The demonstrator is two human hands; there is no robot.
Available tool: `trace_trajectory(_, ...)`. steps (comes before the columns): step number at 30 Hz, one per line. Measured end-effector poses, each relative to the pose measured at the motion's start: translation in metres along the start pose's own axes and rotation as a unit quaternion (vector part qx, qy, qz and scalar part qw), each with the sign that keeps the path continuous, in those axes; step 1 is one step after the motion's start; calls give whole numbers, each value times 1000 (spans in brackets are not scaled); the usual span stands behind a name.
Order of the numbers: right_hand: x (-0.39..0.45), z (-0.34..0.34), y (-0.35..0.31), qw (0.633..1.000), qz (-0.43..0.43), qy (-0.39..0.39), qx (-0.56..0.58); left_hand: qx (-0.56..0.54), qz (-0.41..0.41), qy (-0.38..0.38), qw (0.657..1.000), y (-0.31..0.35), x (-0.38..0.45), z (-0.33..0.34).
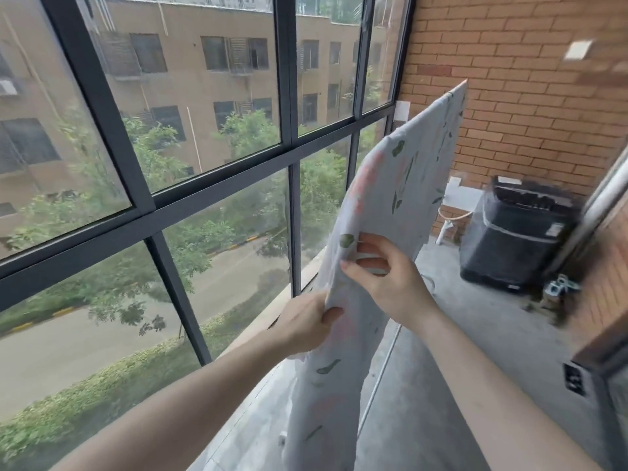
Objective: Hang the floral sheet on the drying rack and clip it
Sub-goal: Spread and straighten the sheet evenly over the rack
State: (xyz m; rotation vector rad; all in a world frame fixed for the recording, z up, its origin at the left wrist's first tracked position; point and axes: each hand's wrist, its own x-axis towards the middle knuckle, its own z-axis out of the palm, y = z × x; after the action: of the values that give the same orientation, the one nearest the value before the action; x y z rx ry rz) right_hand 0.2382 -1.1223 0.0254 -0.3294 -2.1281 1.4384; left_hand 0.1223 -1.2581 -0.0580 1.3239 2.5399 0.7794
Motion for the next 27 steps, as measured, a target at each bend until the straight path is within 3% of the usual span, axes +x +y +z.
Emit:
trace_trajectory(5,-3,-26,-17,996,-28,73,-34,13,49,2,999,28,-11,10)
trace_trajectory(10,-29,-58,-31,994,-66,37,-76,14,73,13,997,62,-29,29)
trace_trajectory(18,-88,-122,-29,994,-58,68,-54,-14,146,34,989,127,-51,78)
trace_trajectory(27,-132,-147,-23,988,-51,136,-53,-60,165,33,984,164,-60,105)
